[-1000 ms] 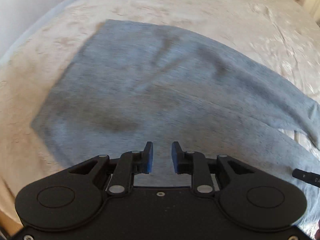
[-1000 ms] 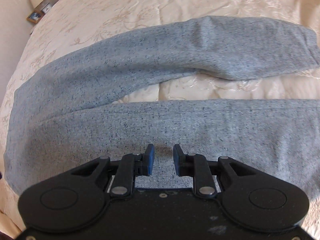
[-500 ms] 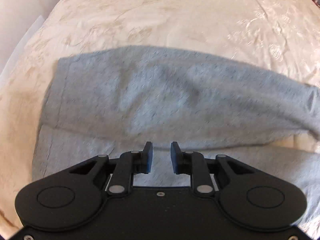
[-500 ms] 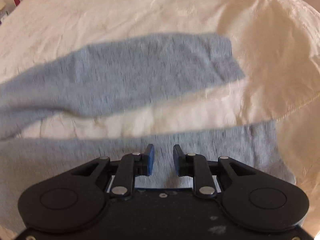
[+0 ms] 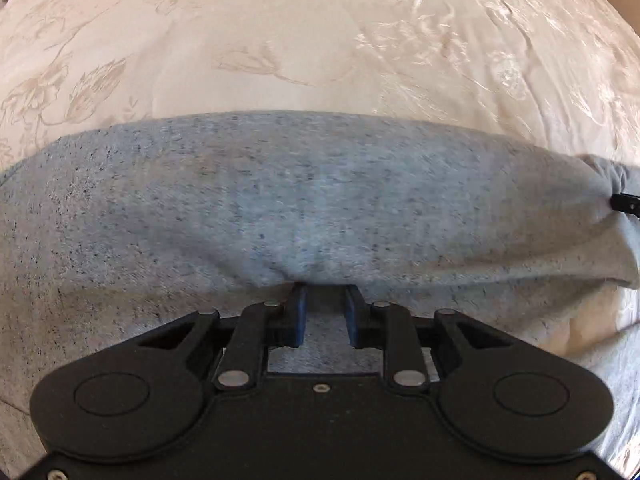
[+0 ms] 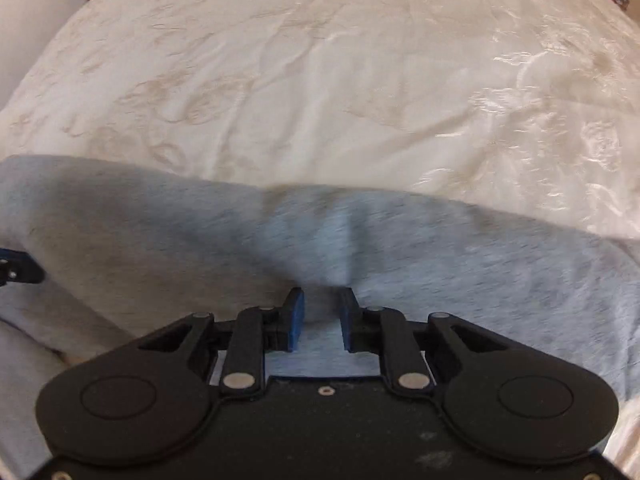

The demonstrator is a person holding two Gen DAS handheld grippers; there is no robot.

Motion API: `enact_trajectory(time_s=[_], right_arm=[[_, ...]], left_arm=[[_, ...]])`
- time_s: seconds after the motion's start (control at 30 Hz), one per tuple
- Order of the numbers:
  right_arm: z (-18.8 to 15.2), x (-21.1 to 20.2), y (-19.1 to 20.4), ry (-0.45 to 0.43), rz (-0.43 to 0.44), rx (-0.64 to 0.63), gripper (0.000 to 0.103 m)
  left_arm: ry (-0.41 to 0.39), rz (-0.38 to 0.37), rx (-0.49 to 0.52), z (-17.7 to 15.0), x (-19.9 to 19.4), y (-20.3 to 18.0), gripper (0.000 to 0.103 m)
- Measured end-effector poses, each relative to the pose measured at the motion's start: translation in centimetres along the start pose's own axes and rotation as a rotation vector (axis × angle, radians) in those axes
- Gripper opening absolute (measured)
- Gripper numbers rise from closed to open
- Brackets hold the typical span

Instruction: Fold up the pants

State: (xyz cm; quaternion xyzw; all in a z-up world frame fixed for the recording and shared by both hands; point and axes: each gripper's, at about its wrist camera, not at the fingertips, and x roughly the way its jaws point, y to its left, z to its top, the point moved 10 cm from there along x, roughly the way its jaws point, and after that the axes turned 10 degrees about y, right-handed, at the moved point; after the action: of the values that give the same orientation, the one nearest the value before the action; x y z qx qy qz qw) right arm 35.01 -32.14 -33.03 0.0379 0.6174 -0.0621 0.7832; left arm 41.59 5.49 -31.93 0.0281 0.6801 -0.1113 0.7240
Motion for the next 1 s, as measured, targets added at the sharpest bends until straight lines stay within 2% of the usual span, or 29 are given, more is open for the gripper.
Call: enact_trajectory(time_s=[0.07,0.17,0.23,0.33,0.37,0.4,0.47,0.53,0.67,0.77,0.8,0.87,0.9,0.93,1.0], right_arm=[[0.6,0.1,-4.8,-0.01,-0.081,0.072,0.013],[1.1,0.1,-11.3,-0.005,-0.217,0.132,0.013],[0.9,0.1,-13.7,0.006,-0.204,0.16,0.012],[1.4,-0.9,-14.0,0.019,-0.215,0.162,0.012],[2.1,-1.5,-13.5,0.003,-0.2,0.175,0.015],[3.2,-2.0,-12.6,-0.018,-0.161,0.199,0.028],[4.2,-2.7,-11.8,-0.022,-0.09,0.248,0.031],[5.3,-2.3,-11.4,0.017,-0.057,0.301,0.035],[7.8,0.0,-10.9,0.067,-0.114,0.391,0.035],[7.3,3.1,-10.7,0.193,-0.165,0.417,0.036],[7.0,3.2,-10.3,0.199,-0.178,0.412,0.036],[6.4,2.7,-9.8,0.203,-0.194,0.378,0.034],[5.9,2.2,-9.3,0.207,-0.181,0.344,0.028],[5.3,1.5,-8.7,0.2,-0.157,0.307,0.002],[3.7,0.1,-8.6,0.191,-0.14,0.285,0.001]], left_arm=[[-0.002,-0.014,-0.034,0.6,-0.2,1.6,0.017],[-0.036,0.044,-0.082,1.3,-0.9,4.3,0.017],[-0.028,0.057,-0.1,1.2,-0.6,5.1,0.017],[-0.025,0.086,-0.067,0.9,-0.4,4.8,0.017],[-0.026,0.115,-0.038,0.9,-0.2,4.4,0.017],[-0.03,0.145,-0.008,0.9,-0.1,4.0,0.015],[-0.038,0.203,0.041,0.8,0.2,3.0,0.014],[-0.047,0.25,0.077,0.6,0.4,2.3,0.013],[-0.072,0.282,0.109,0.2,0.8,1.3,0.013],[-0.084,0.254,0.091,-0.4,0.6,1.3,0.013],[-0.085,0.239,0.08,-0.4,-0.1,2.0,0.013],[-0.083,0.21,0.059,-0.1,-0.5,2.4,0.013],[-0.081,0.197,0.051,0.1,-0.7,2.6,0.013],[-0.079,0.185,0.042,0.1,-0.7,2.9,0.013],[-0.076,0.169,0.027,0.4,-0.6,3.4,0.014]])
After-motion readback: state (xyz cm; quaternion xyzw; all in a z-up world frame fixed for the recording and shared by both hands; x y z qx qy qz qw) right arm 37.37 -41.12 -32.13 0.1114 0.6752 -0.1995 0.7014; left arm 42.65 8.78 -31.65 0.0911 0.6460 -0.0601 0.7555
